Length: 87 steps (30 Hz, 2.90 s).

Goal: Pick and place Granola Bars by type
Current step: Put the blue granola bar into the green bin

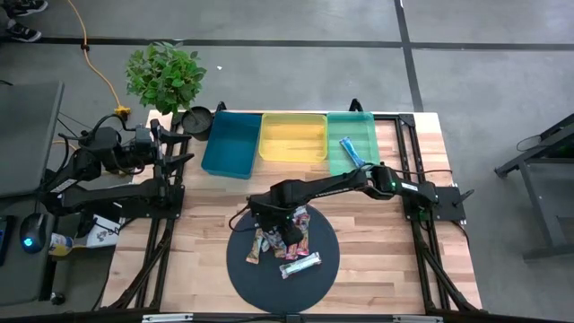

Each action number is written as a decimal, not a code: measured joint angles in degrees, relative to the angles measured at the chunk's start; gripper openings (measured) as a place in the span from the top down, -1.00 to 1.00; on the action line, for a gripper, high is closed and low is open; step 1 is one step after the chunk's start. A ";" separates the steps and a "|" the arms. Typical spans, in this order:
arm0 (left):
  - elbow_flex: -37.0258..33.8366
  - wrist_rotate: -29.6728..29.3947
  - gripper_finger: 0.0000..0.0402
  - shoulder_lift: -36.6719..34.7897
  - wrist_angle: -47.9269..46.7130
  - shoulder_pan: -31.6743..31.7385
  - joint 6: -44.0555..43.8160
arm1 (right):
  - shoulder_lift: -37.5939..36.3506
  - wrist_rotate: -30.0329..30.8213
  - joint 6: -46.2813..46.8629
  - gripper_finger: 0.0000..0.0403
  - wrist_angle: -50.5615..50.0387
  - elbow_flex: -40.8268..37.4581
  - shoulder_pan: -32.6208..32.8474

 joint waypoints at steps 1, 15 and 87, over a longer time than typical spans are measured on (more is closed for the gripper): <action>0.00 0.00 -0.36 0.02 0.00 0.00 0.00 | 0.00 -0.14 0.30 0.53 0.00 0.00 -0.02; 0.00 0.00 -0.36 0.02 0.02 -0.01 0.04 | -6.12 -12.90 10.33 0.61 3.72 0.02 -4.55; -0.02 -0.52 -0.36 0.02 -4.38 0.00 -4.28 | -29.41 35.00 28.20 0.61 -17.72 -0.39 -33.18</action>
